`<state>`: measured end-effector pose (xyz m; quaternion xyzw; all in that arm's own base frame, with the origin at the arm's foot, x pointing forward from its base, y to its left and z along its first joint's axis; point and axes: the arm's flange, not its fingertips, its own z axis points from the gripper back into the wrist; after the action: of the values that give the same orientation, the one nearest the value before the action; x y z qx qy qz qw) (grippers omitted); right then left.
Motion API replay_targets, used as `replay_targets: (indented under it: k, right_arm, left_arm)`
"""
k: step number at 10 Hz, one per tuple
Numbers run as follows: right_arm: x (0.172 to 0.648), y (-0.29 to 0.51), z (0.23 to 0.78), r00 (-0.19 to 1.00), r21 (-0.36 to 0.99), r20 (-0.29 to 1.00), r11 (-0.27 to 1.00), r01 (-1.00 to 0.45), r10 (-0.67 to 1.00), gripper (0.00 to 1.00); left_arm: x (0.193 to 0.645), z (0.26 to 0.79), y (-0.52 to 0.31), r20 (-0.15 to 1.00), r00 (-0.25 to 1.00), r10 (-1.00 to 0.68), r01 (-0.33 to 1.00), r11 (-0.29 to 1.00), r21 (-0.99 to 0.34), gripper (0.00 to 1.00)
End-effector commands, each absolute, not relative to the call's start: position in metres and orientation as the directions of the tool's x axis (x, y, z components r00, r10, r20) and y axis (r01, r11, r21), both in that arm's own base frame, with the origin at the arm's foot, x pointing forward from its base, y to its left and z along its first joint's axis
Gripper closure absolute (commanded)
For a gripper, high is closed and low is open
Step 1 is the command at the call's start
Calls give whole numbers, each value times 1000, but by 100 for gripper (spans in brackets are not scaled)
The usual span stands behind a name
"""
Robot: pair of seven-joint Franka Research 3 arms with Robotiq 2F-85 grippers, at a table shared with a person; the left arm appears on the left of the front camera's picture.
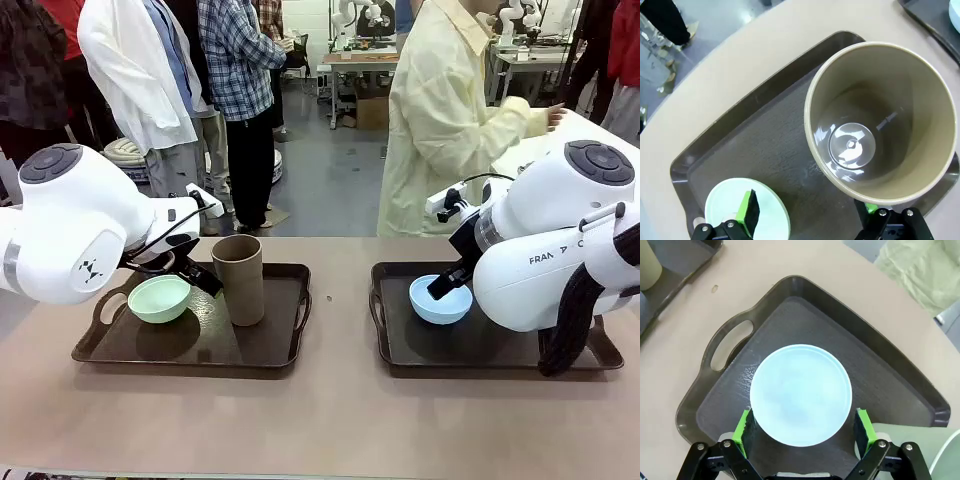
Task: Set up a tray with a mat and arrange the tableware.
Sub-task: Pick up the Picnic Bowl and Reusable plastic cup from the Handle tray in front of the human's position and hold them in the air.
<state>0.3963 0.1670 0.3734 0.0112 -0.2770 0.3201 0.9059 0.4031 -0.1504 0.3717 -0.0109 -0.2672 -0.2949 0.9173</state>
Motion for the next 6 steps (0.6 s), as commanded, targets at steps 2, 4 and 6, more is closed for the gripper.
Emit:
replay_targets:
  k: [2,4,6]
  right_arm:
    - [396,167,373,642,-157,509,795,-586,574,0]
    - [396,167,373,642,-157,509,795,-586,574,0]
    - [396,167,373,642,-157,509,795,-586,574,0]
  left_arm:
    - [403,372,-150,497,683,-535,547,826,138,0]
    - [403,372,-150,497,683,-535,547,826,138,0]
    - [403,372,-150,497,683,-535,547,826,138,0]
